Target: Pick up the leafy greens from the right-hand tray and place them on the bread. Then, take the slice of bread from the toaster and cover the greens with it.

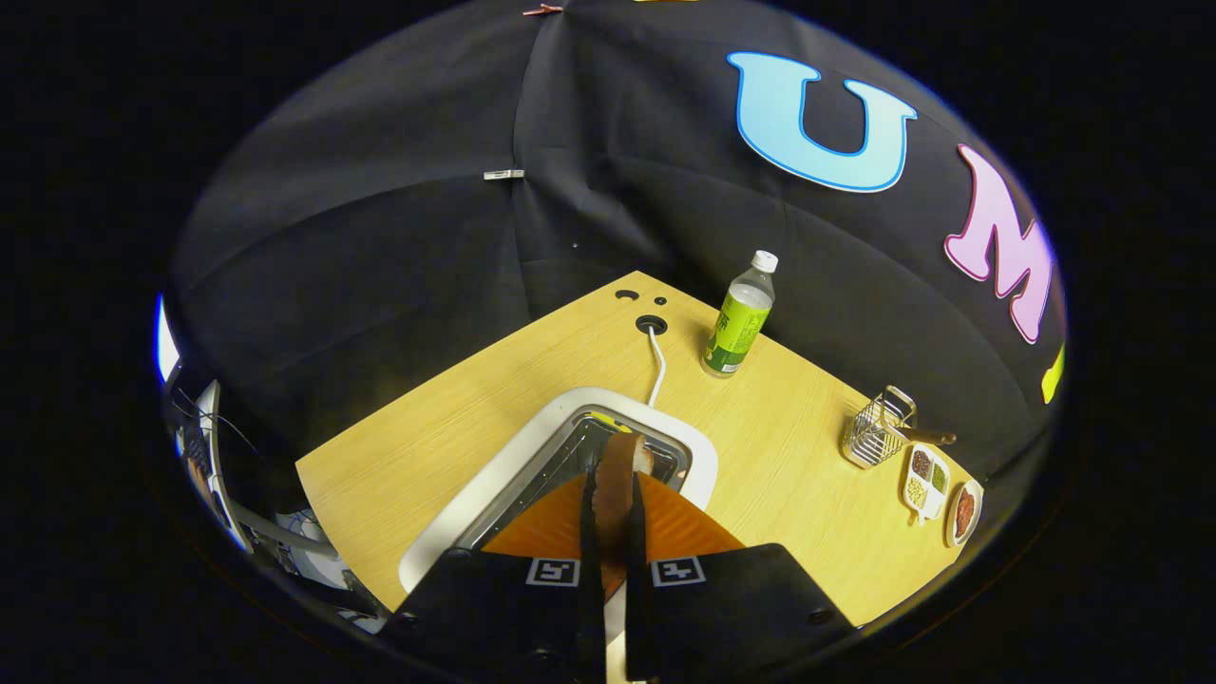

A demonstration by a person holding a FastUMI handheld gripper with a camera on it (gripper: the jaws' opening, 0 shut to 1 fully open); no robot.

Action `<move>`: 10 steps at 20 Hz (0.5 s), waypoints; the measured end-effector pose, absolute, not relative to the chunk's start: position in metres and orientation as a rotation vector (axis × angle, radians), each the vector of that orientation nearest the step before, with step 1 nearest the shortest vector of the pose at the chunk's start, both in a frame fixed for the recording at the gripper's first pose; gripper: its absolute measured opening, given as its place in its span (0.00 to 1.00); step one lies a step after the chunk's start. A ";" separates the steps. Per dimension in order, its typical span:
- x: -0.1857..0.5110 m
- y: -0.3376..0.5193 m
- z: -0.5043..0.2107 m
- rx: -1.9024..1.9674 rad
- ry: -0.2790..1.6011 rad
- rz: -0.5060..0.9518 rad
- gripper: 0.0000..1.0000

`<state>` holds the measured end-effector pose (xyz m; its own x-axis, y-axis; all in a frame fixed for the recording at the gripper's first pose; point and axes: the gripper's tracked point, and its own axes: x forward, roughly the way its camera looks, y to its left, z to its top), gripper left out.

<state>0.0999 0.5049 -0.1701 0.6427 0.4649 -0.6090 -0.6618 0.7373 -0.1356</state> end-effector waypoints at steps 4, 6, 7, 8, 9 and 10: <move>0.103 0.502 -0.140 -0.319 0.547 0.656 0.13; 0.103 0.500 -0.120 -0.307 0.511 0.661 0.12; 0.101 0.498 -0.110 -0.290 0.501 0.661 0.12; 0.101 0.497 -0.101 -0.267 0.494 0.662 0.12; 0.101 0.493 -0.091 -0.243 0.488 0.662 0.12; 0.101 0.488 -0.082 -0.218 0.484 0.661 0.12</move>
